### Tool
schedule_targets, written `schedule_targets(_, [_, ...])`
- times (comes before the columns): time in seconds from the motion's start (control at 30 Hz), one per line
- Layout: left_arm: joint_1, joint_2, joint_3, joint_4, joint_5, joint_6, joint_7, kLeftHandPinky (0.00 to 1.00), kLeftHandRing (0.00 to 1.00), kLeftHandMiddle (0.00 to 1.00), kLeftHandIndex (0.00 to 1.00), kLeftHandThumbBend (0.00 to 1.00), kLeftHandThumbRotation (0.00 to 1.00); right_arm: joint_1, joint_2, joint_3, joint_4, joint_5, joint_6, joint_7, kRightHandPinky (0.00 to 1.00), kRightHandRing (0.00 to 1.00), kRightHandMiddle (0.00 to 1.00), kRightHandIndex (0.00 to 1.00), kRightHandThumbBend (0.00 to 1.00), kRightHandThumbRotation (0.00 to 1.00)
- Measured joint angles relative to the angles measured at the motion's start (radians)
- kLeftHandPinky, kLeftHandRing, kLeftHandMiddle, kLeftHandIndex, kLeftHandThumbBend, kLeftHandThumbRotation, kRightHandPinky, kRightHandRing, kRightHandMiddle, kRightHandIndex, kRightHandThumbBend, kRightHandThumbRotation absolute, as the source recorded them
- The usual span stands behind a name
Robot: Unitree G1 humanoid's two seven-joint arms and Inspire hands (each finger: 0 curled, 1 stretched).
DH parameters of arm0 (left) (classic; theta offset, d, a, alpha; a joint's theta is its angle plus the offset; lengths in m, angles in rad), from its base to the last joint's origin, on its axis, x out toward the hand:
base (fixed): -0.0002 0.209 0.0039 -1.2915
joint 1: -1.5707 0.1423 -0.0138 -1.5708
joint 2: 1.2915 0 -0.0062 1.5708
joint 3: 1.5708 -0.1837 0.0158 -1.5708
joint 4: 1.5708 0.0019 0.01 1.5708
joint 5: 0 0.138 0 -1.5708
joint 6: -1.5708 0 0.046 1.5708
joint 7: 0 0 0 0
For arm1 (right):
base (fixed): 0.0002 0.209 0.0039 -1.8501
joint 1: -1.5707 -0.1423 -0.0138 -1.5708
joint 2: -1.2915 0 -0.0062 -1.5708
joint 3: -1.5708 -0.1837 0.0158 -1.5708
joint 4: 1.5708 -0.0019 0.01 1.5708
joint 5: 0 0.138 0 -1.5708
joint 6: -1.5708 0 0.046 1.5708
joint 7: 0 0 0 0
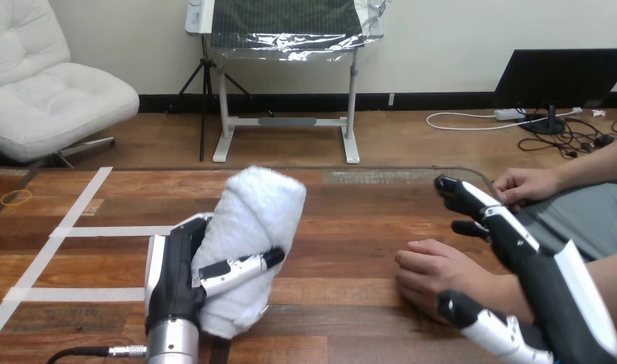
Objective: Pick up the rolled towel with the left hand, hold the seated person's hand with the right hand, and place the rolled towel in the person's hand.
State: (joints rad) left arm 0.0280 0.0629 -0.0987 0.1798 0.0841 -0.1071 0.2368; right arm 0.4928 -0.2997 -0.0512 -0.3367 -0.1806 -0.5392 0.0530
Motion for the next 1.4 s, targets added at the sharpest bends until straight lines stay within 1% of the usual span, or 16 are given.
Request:
schedule_targets(0.27, [0.012, -0.024, 0.002, -0.059, -0.039, -0.069, -0.015, 0.25, 0.32, 0.38, 0.41, 0.61, 0.00, -0.051, -0.052, -0.048, 0.016, -0.014, 0.034, 0.017, 0.85, 0.91, 0.91, 0.90, 0.93, 0.80])
schedule_targets(0.3, [0.012, -0.042, 0.003, -0.119, -0.052, -0.108, -0.021, 0.25, 0.31, 0.38, 0.40, 0.60, 0.00, -0.090, -0.096, -0.079, 0.033, -0.015, 0.047, 0.035, 0.88, 0.92, 0.92, 0.91, 0.93, 0.79])
schedule_targets(0.47, [0.012, -0.051, 0.004, -0.168, -0.064, -0.123, -0.026, 0.24, 0.31, 0.37, 0.40, 0.59, 0.00, -0.116, -0.123, -0.102, 0.040, -0.025, 0.056, 0.048, 0.93, 0.94, 0.94, 0.92, 0.94, 0.78])
schedule_targets(0.6, [0.012, -0.061, 0.007, -0.213, -0.079, -0.136, -0.037, 0.24, 0.30, 0.37, 0.39, 0.57, 0.00, -0.139, -0.163, -0.128, 0.054, -0.039, 0.067, 0.067, 0.95, 0.95, 0.95, 0.92, 0.95, 0.77])
schedule_targets(0.83, [0.012, -0.073, 0.023, -0.285, -0.099, -0.169, -0.060, 0.23, 0.29, 0.36, 0.39, 0.55, 0.00, -0.178, -0.231, -0.176, 0.085, -0.047, 0.096, 0.101, 0.96, 0.94, 0.95, 0.92, 0.95, 0.72])
schedule_targets(1.1, [0.010, -0.091, 0.041, -0.353, -0.130, -0.189, -0.079, 0.22, 0.28, 0.35, 0.39, 0.53, 0.00, -0.210, -0.287, -0.219, 0.114, -0.033, 0.122, 0.145, 0.95, 0.95, 0.95, 0.93, 0.97, 0.67])
schedule_targets(1.2, [0.010, -0.096, 0.046, -0.369, -0.145, -0.191, -0.086, 0.22, 0.28, 0.35, 0.38, 0.52, 0.00, -0.217, -0.309, -0.229, 0.126, -0.032, 0.125, 0.166, 0.93, 0.93, 0.94, 0.93, 0.98, 0.65])
schedule_targets(1.4, [0.010, -0.105, 0.053, -0.384, -0.177, -0.191, -0.105, 0.22, 0.28, 0.34, 0.38, 0.51, 0.00, -0.232, -0.352, -0.231, 0.159, -0.032, 0.126, 0.206, 0.91, 0.91, 0.91, 0.91, 0.99, 0.62])
